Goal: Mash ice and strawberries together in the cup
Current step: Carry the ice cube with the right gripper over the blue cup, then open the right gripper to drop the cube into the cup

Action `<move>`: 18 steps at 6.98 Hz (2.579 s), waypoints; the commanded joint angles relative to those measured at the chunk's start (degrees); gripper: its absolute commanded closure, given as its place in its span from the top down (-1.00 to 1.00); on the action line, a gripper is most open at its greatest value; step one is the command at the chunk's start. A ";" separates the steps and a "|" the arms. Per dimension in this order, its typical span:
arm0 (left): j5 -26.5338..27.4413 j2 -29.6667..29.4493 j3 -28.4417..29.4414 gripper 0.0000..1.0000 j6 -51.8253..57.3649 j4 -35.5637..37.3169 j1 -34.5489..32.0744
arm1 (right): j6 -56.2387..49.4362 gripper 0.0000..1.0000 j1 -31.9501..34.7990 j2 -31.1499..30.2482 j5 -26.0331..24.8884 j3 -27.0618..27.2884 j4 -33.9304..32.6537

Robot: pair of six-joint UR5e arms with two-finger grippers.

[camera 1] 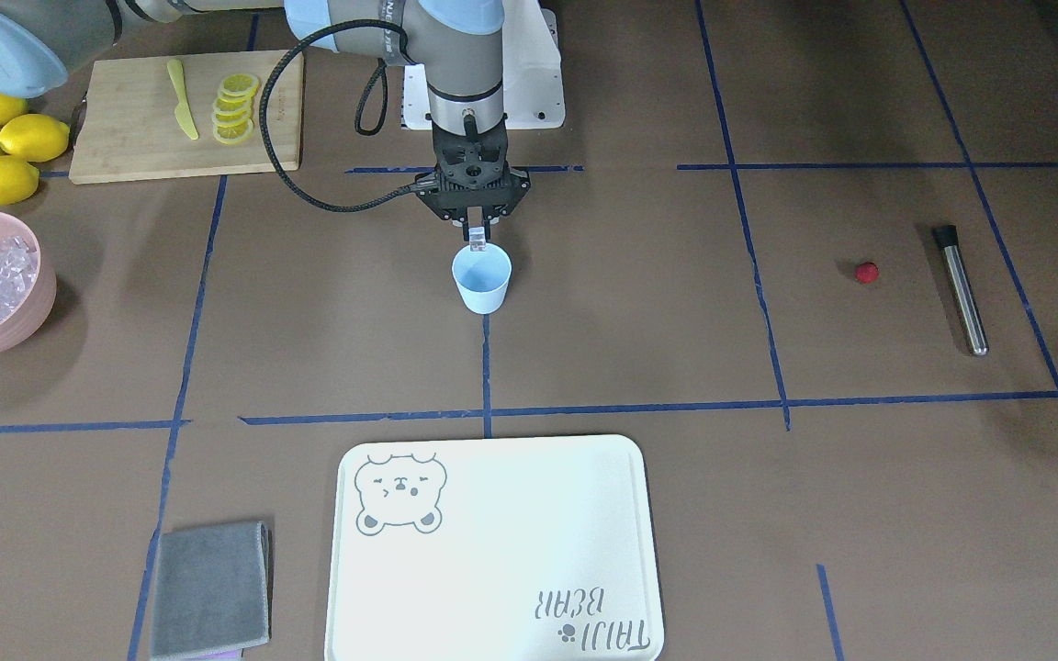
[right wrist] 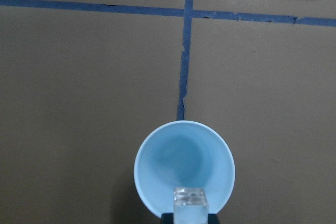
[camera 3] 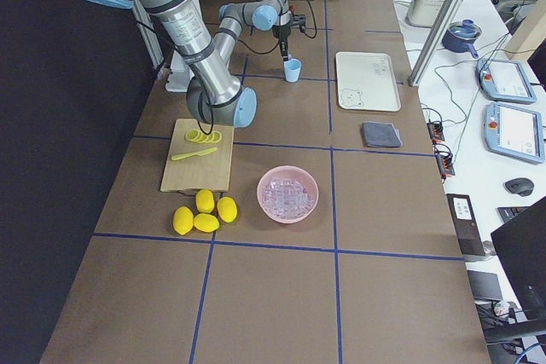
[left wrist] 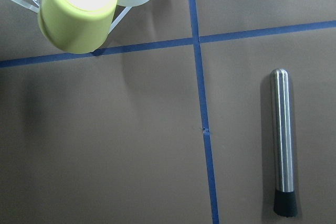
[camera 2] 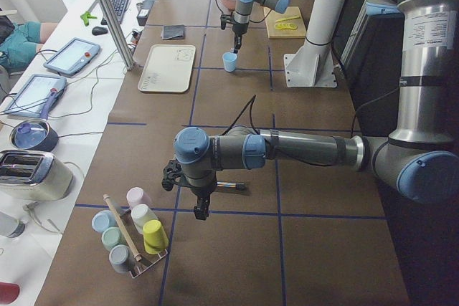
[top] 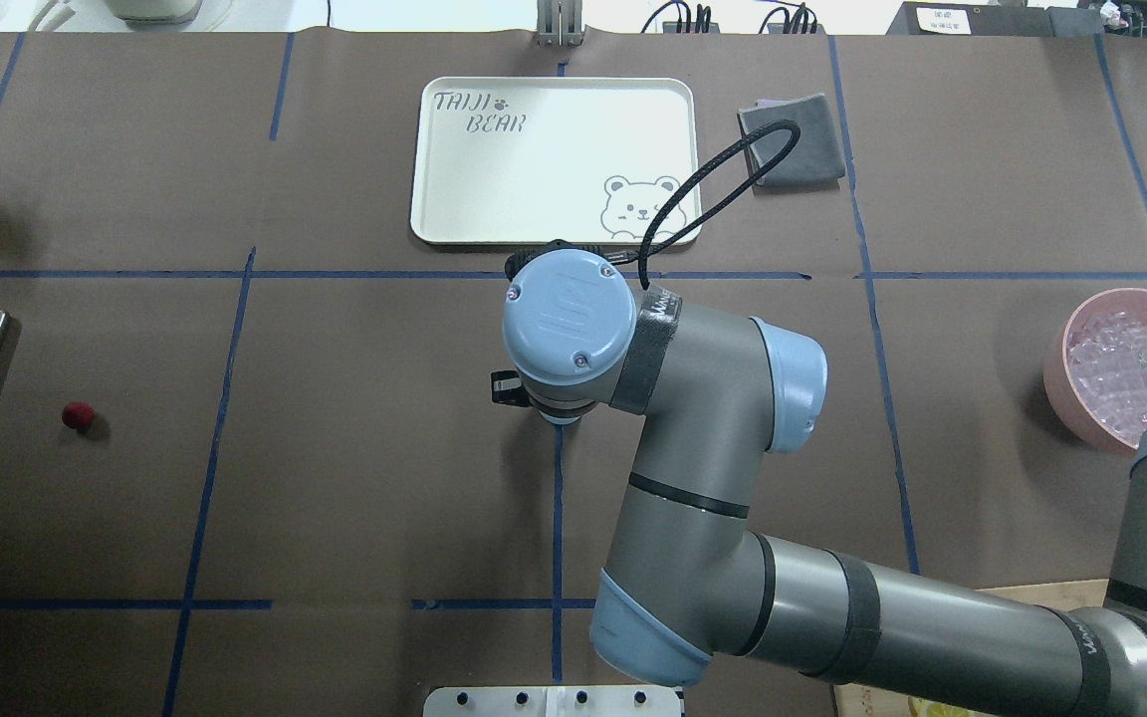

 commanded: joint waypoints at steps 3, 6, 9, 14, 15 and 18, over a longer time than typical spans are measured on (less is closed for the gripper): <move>0.00 0.07 0.00 1.00 0.00 0.01 0.00 | 0.00 0.62 -0.14 0.25 -1.95 -1.49 0.31; 0.00 0.07 0.00 1.00 0.00 0.01 0.00 | -0.61 0.96 0.04 0.34 -1.69 -1.32 0.92; 0.00 0.16 0.00 1.00 0.00 0.10 0.00 | -6.45 0.98 7.64 -11.73 7.14 10.66 1.10; 0.00 0.42 0.00 1.00 0.00 0.01 0.00 | -38.78 0.98 26.71 -39.87 19.55 24.17 3.98; 0.00 0.42 -0.08 1.00 0.00 0.01 0.00 | -42.59 0.98 29.80 -46.18 21.58 23.65 10.62; 0.00 0.42 -0.08 1.00 0.00 0.01 0.00 | -48.86 0.98 35.70 -57.74 25.63 16.38 27.41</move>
